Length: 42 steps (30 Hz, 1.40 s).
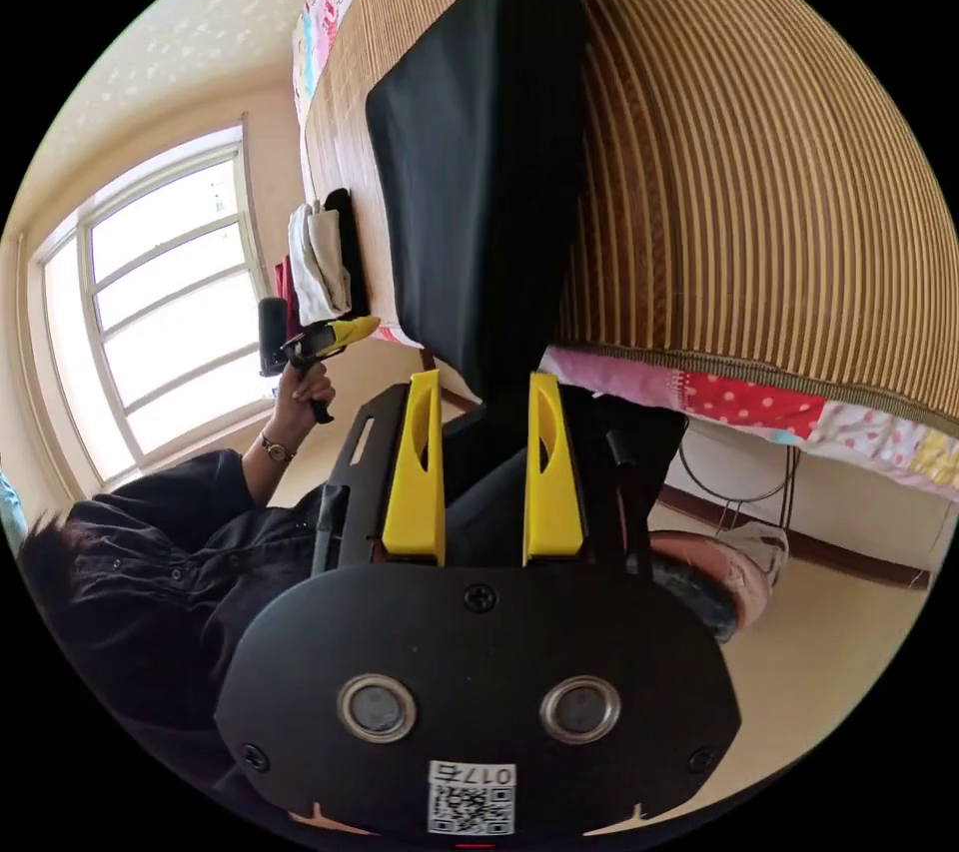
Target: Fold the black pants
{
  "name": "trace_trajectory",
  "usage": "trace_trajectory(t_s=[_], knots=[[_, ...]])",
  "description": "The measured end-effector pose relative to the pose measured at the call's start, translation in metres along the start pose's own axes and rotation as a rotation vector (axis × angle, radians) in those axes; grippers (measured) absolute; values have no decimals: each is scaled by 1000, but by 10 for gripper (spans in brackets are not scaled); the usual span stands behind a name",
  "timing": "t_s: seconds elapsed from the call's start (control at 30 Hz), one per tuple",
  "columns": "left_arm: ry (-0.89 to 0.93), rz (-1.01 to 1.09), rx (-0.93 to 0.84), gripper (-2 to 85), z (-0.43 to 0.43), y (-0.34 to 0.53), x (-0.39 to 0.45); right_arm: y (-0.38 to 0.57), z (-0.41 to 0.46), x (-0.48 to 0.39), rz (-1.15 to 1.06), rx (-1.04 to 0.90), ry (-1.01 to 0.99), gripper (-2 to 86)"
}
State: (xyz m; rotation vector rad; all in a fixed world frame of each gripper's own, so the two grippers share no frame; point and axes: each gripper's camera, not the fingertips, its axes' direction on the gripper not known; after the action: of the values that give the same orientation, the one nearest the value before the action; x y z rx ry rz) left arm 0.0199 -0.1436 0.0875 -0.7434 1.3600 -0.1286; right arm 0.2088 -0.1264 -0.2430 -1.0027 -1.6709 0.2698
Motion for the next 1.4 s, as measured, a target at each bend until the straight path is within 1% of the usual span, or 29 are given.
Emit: trace_trajectory(t_s=[0.07,0.13,0.17,0.23,0.3,0.37,0.4,0.47,0.5,0.53,0.57,0.6,0.67,0.73,0.8,0.87,0.93,0.97,1.03,1.1,1.13,1.17,1.2,1.23,1.27,1.3,1.33,1.37,1.4], knots=[[-6,22,39,150,-4,-39,-5,-32,-16,5,0,95,10,151],[6,24,39,164,5,-94,-17,-62,-13,12,1,108,-7,167],[8,27,25,166,10,-107,-20,-81,-5,16,-5,92,-62,172],[-20,24,-97,167,39,-150,-31,-104,12,19,-23,59,-149,172],[-82,32,-86,159,38,-159,-32,-119,31,17,-19,24,-198,165],[-63,22,-50,149,32,-157,-34,-126,61,4,-31,-32,-253,157],[6,1,-138,131,43,-156,-38,-128,69,-1,-39,-65,-252,154],[-28,-48,-203,116,50,-149,-39,-125,90,-18,-62,-201,-282,136],[-70,-26,-253,109,53,-142,-32,-121,92,-22,-77,-222,-290,130],[-67,-1,-290,101,55,-133,-21,-110,88,-32,-114,-231,-287,117],[-49,12,-304,99,56,-128,-14,-98,76,-43,-154,-221,-276,104],[8,37,-322,95,57,-118,2,-92,67,-48,-174,-213,-269,98],[102,64,-333,92,58,-105,31,-67,16,-69,-256,-151,-251,84],[264,102,-327,90,67,-97,75,-52,-31,-84,-308,-115,-231,80],[356,114,-321,89,82,-99,110,-40,-75,-99,-357,-112,-182,79],[387,167,-316,89,101,-108,154,-24,-131,-117,-416,-109,-70,78],[404,281,-345,89,137,-126,224,-11,-175,-128,-458,-105,29,79],[409,310,-353,89,148,-131,242,-3,-206,-133,-482,-96,90,80],[432,417,-390,92,196,-153,312,9,-252,-136,-493,-81,177,81],[410,507,-439,97,238,-170,361,16,-295,-131,-469,-78,265,86],[370,543,-502,101,269,-182,385,17,-317,-121,-409,-81,357,96],[350,550,-539,102,283,-187,393,13,-335,-103,-292,-82,462,107],[317,550,-623,102,312,-197,402,9,-343,-91,-212,-81,520,114],[324,552,-700,80,333,-202,402,2,-353,-62,-34,-88,628,124],[329,551,-733,69,341,-203,399,-4,-354,-29,152,-128,729,130],[312,547,-784,53,349,-204,390,-6,-352,-13,243,-153,774,128],[255,558,-808,47,348,-203,375,-6,-345,14,408,-185,851,125],[214,568,-808,50,344,-202,367,-3,-334,32,531,-185,872,108],[129,581,-789,56,329,-200,346,-1,-327,36,564,-166,864,99]])
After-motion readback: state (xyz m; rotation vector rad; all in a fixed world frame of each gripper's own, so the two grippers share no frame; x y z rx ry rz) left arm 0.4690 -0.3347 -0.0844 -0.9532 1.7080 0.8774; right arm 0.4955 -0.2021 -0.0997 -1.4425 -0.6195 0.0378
